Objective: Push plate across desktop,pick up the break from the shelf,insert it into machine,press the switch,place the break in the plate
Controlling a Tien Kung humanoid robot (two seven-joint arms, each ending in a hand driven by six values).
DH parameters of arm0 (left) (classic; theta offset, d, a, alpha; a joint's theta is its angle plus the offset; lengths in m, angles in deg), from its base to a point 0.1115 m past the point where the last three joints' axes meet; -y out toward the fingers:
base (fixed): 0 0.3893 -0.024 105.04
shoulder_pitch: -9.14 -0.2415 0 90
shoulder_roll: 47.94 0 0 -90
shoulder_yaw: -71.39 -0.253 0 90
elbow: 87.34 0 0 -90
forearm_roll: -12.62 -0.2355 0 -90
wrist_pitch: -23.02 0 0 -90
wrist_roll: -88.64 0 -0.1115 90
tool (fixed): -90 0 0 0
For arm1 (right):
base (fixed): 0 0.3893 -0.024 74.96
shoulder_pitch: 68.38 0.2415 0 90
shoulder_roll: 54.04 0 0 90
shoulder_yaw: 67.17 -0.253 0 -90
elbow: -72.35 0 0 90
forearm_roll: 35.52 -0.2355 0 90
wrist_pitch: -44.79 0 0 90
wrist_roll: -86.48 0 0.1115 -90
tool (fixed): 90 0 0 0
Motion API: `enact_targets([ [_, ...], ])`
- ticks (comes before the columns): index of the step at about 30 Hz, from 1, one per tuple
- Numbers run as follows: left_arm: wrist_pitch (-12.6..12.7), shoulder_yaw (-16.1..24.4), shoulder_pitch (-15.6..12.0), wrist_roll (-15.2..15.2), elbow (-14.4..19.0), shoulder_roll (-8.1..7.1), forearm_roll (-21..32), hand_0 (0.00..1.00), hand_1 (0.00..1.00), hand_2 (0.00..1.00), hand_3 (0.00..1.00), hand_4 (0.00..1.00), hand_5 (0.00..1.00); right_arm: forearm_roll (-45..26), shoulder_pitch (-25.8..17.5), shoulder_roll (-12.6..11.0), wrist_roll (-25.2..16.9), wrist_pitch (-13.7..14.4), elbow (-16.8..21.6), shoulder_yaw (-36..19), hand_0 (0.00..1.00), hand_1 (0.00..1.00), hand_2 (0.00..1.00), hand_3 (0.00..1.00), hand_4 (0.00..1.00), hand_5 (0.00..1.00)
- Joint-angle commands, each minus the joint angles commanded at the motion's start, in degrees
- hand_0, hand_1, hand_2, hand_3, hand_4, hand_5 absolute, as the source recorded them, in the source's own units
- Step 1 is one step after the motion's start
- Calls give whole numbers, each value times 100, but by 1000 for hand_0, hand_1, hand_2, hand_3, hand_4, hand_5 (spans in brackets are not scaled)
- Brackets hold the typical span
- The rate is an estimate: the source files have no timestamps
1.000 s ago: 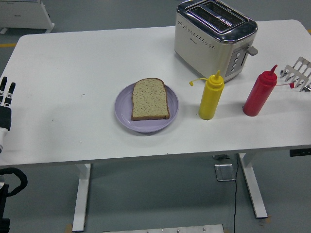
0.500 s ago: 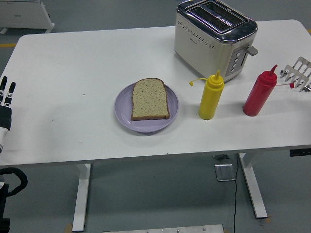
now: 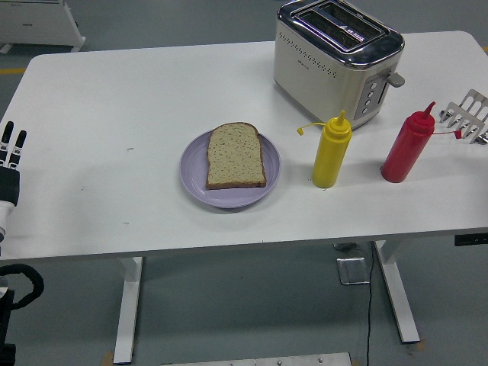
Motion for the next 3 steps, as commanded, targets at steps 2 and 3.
enact_targets([
  [2, 1, -11, -3, 0, -2, -1, 2, 845, 848, 910, 785, 591, 998, -2, -5, -2, 1, -1, 0, 1, 837, 772, 756, 730, 476, 472],
  [3, 2, -19, -5, 0, -4, -1, 4, 845, 848, 910, 785, 591, 998, -3, -8, -4, 1, -1, 0, 1, 837, 772, 756, 730, 476, 472],
])
